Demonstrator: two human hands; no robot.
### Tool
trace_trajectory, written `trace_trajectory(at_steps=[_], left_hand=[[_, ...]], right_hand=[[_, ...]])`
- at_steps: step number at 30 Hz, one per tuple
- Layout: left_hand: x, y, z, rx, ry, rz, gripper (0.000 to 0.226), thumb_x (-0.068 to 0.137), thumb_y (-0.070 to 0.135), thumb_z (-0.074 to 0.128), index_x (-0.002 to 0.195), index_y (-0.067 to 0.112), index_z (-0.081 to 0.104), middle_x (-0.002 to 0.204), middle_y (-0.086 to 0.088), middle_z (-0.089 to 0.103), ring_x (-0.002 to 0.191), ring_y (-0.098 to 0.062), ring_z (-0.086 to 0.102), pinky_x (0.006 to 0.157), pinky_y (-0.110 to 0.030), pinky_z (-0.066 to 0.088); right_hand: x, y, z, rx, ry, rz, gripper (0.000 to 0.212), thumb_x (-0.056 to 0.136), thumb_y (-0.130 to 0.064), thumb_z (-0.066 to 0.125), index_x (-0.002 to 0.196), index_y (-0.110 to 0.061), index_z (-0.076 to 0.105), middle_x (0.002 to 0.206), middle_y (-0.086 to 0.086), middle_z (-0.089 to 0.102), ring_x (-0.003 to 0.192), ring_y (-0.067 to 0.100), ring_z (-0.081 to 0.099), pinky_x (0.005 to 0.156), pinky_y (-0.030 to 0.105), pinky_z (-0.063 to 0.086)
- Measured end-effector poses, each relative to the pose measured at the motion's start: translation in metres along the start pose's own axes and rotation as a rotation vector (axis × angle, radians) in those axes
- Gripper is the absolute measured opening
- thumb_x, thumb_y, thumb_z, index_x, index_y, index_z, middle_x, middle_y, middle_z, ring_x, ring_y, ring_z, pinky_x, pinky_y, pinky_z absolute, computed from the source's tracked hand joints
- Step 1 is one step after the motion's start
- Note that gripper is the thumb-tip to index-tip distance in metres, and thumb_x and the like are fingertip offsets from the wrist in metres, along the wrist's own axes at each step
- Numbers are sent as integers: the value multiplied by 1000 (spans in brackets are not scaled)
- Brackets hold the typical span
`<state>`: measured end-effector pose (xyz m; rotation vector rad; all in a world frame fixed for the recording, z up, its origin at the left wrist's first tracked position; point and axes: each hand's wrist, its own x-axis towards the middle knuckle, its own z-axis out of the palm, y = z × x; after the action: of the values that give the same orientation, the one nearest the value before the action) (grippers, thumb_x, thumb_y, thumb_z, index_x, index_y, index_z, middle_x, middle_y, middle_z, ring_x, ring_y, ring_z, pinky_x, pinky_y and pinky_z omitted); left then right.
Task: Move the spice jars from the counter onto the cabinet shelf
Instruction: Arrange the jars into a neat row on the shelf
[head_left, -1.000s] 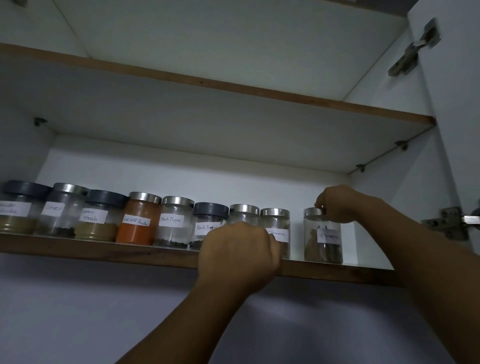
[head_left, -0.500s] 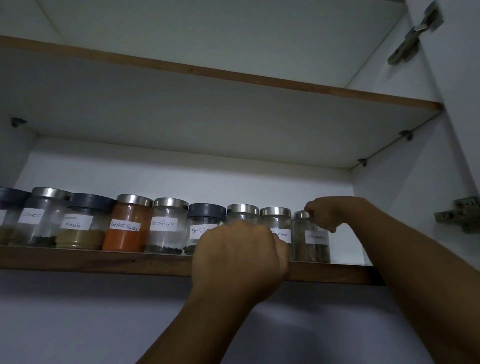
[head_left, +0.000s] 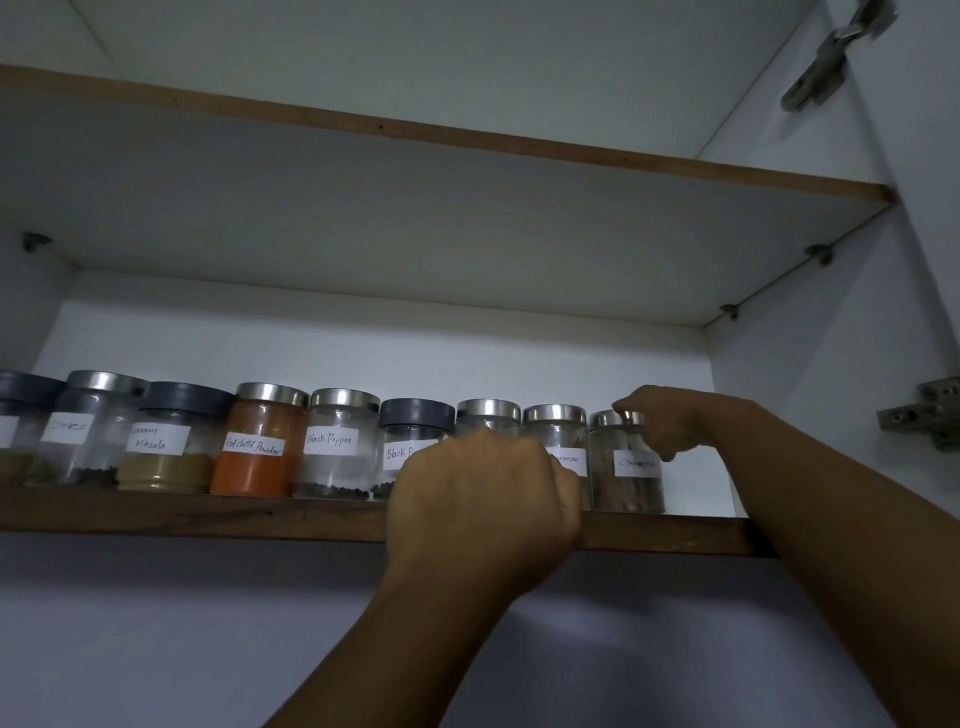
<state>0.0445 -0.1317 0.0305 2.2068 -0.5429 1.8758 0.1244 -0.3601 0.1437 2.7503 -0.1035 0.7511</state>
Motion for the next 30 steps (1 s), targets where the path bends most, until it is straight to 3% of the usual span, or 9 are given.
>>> trace_trajectory(at_steps=[14, 18, 21, 24, 27, 30], left_hand=[[0, 0, 0, -1, 8, -3, 40, 78, 39, 30, 46, 15, 31, 44, 4, 27, 39, -9, 22, 42, -21, 12], [1, -2, 2, -19, -4, 11, 41, 80, 39, 33, 47, 16, 33, 45, 5, 32, 41, -10, 29, 42, -20, 16], [3, -2, 1, -33, -21, 21, 40, 81, 39, 33, 47, 17, 32, 46, 6, 33, 41, -9, 31, 42, -20, 18], [4, -3, 0, -46, -54, 32, 39, 80, 40, 31, 48, 17, 33, 48, 6, 36, 44, -12, 40, 43, -19, 25], [4, -2, 0, -52, -70, 35, 40, 80, 41, 27, 48, 16, 33, 49, 5, 37, 44, -12, 40, 43, -21, 24], [3, 0, 0, -45, -66, 13, 40, 81, 40, 30, 48, 16, 29, 50, 5, 34, 45, -15, 37, 43, -21, 17]], right_hand=[[-4, -5, -1, 111, -30, -25, 44, 73, 1, 70, 111, -5, 51, 126, 16, 51, 103, 23, 47, 77, 28, 35], [-4, -4, 2, 188, 38, 5, 67, 73, -2, 71, 133, -3, 40, 140, 19, 39, 127, 32, 39, 89, 33, 37], [-14, -15, -6, 254, 172, 35, 84, 77, -18, 72, 146, -16, 24, 153, 17, 15, 134, 34, 32, 103, 37, 35], [-37, -35, -23, 302, 293, -6, 75, 77, -31, 72, 141, -24, 33, 147, 12, 29, 124, 29, 44, 98, 36, 40], [-87, -51, -28, 392, 263, -122, 56, 78, -45, 66, 129, -29, 50, 132, 0, 49, 109, 16, 52, 87, 27, 41], [-148, -69, -5, 465, 252, -108, 21, 88, -50, 46, 94, -38, 62, 100, -14, 61, 86, 7, 53, 69, 24, 37]])
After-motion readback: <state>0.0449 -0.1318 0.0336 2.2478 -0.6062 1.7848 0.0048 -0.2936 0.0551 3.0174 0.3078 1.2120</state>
